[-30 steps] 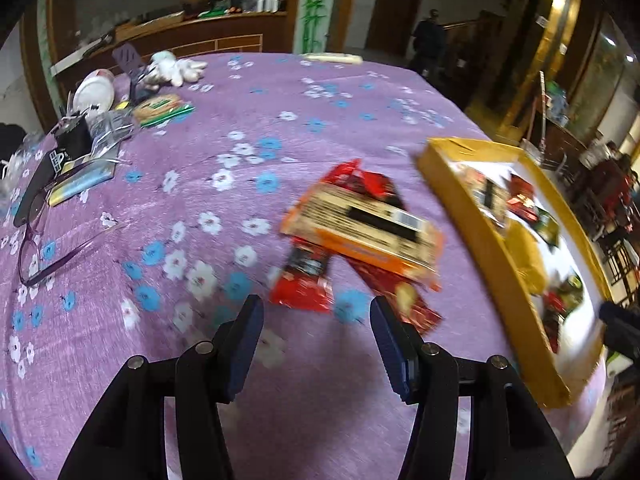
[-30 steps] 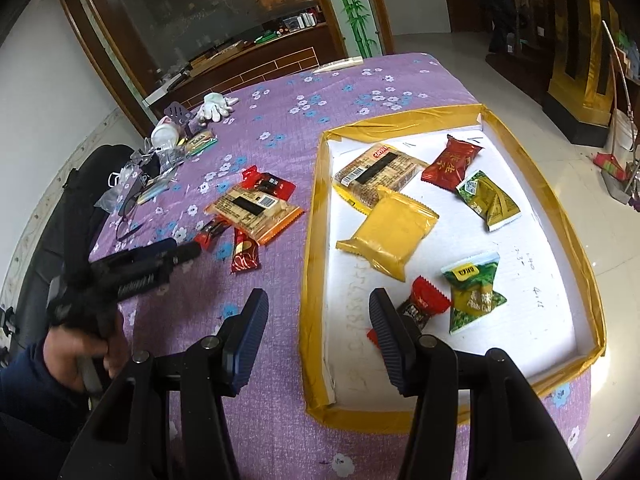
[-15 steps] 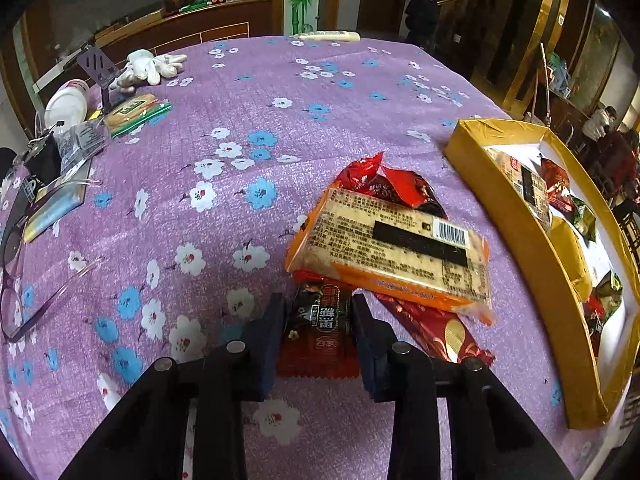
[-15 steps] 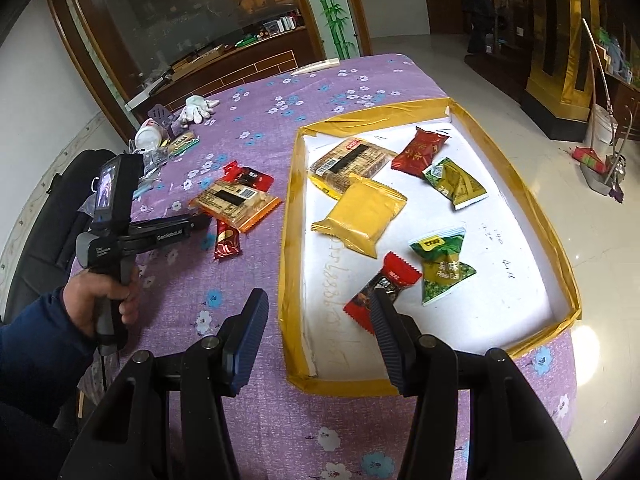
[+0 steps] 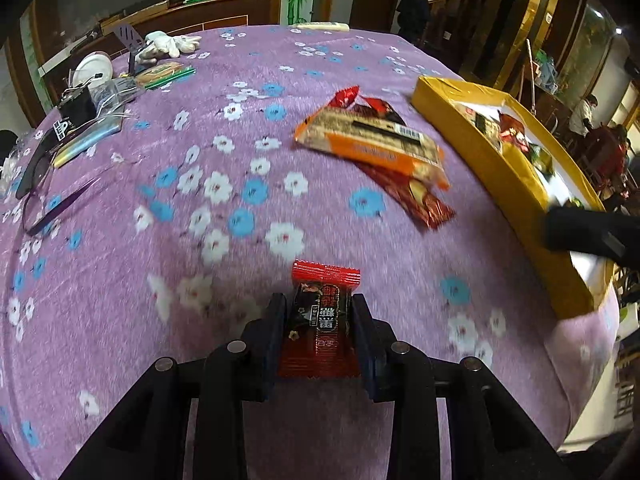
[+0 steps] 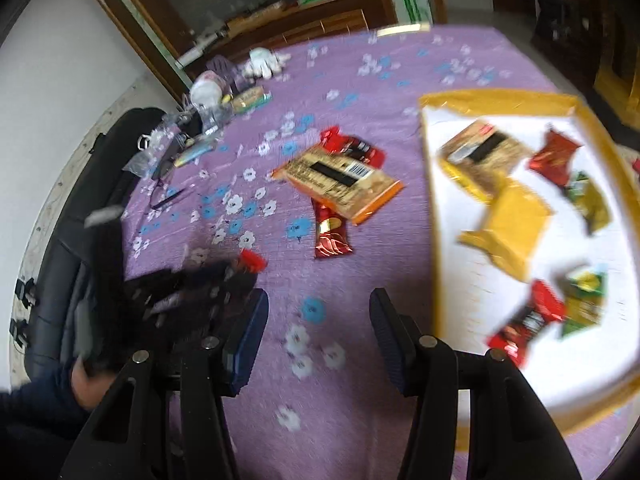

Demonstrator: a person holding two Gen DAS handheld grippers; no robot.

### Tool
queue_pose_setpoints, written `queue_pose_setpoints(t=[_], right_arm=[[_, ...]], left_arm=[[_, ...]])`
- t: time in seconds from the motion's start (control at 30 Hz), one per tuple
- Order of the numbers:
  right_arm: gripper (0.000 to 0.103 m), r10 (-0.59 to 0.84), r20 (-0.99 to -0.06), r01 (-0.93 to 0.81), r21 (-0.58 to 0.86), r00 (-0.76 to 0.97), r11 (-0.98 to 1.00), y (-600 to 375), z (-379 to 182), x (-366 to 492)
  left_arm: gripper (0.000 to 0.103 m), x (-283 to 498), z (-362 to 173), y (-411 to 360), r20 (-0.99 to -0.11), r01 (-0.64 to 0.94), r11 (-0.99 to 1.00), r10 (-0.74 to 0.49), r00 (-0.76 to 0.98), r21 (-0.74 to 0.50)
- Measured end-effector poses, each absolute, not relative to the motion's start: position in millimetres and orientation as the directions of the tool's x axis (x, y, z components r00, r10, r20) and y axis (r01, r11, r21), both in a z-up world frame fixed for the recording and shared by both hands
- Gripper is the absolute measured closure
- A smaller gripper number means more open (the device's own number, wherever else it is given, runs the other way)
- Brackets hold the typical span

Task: Organize snacks
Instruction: 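Grasp a red candy on the table with left tool while right grasps red chocolate bar, then carry the red candy and red chocolate bar over the white tray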

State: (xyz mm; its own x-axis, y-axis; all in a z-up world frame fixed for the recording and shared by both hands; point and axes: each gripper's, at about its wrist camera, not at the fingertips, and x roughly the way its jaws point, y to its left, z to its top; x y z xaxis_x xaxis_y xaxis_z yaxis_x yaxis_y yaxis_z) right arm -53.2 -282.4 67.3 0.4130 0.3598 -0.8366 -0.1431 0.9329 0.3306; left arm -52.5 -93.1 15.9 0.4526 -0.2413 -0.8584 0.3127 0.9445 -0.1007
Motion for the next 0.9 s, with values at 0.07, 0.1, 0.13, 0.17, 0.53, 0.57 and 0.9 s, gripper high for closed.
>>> queue_pose_setpoints(t=[0.07, 0.1, 0.13, 0.17, 0.53, 0.57, 0.9], right_arm=[[0.052, 0.335, -0.861, -0.135, 0.306, 0.384, 0.942, -268, 57, -34], [0.052, 0.317, -0.877, -0.13, 0.289, 0.36, 0.948, -260, 51, -25], [0.053, 0.311, -0.885, -0.132, 0.282, 0.346, 0.95, -254, 47, -18], [0.053, 0.272, -0.898, -0.129, 0.242, 0.347, 0.962, -247, 42, -11], [0.079, 0.167, -0.921, -0.112, 0.136, 0.352, 0.984, -236, 15, 14], [0.08, 0.18, -0.922, -0.113, 0.149, 0.344, 0.982, -238, 15, 11], [0.078, 0.235, -0.935, -0.214, 0.181, 0.264, 0.96, -235, 20, -80]], left_arm=[[0.07, -58, 16, -91, -0.86, 0.322, 0.942, -0.239, 0.45, -0.093], [0.07, -59, 16, -90, -0.861, 0.325, 0.941, -0.238, 0.45, -0.09], [0.07, -60, 16, -89, -0.861, 0.327, 0.941, -0.236, 0.45, -0.087], [0.07, -61, 16, -88, -0.861, 0.329, 0.94, -0.236, 0.452, -0.085], [0.07, -66, 15, -82, -0.855, 0.346, 0.935, -0.243, 0.459, -0.08], [0.07, -66, 15, -82, -0.854, 0.347, 0.935, -0.244, 0.459, -0.081], [0.07, -63, 15, -83, -0.851, 0.344, 0.935, -0.251, 0.461, -0.089]])
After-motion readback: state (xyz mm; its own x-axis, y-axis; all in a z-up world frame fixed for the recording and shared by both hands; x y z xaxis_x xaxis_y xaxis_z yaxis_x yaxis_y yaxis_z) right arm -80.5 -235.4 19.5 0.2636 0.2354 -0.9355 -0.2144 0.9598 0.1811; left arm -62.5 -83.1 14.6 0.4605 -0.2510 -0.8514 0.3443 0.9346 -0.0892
